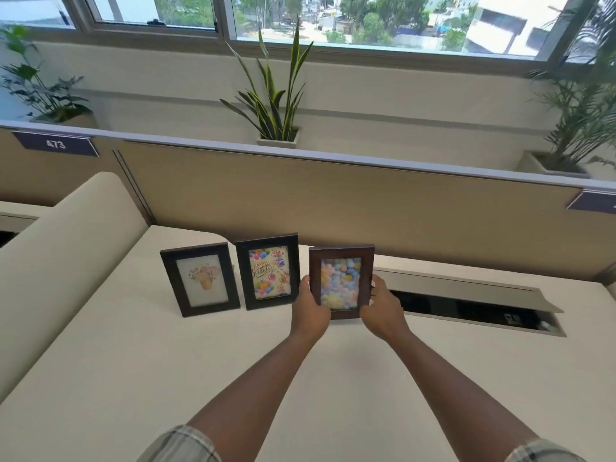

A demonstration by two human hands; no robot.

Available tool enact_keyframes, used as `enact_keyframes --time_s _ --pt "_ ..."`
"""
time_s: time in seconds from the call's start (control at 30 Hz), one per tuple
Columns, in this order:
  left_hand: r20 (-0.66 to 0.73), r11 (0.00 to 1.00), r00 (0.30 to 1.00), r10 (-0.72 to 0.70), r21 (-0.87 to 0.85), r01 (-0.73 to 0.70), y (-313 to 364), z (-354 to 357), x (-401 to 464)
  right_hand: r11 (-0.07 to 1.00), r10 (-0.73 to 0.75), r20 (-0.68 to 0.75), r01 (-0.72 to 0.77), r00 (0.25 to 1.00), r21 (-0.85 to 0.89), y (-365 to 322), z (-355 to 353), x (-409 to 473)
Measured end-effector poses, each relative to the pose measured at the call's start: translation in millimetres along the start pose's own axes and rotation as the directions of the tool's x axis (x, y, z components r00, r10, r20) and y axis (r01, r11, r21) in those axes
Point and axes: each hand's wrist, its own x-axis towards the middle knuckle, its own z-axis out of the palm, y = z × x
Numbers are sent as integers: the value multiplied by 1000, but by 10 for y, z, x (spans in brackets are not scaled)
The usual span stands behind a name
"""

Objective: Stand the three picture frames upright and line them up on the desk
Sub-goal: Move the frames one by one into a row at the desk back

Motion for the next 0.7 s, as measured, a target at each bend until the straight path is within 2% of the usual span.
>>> enact_keyframes --time_s 0.3,0.6,0.7 --pt "-23 1000 1000 0 13 1 -14 152 591 998 -61 97 59 993 23 -49 -29 624" --pt "-26 995 999 -42 85 44 -76 203 573 994 -108 112 107 988 13 43 77 652" --pt "-23 986 991 -134 94 136 -147 246 509 997 -57 122 63 991 -43 66 122 647"
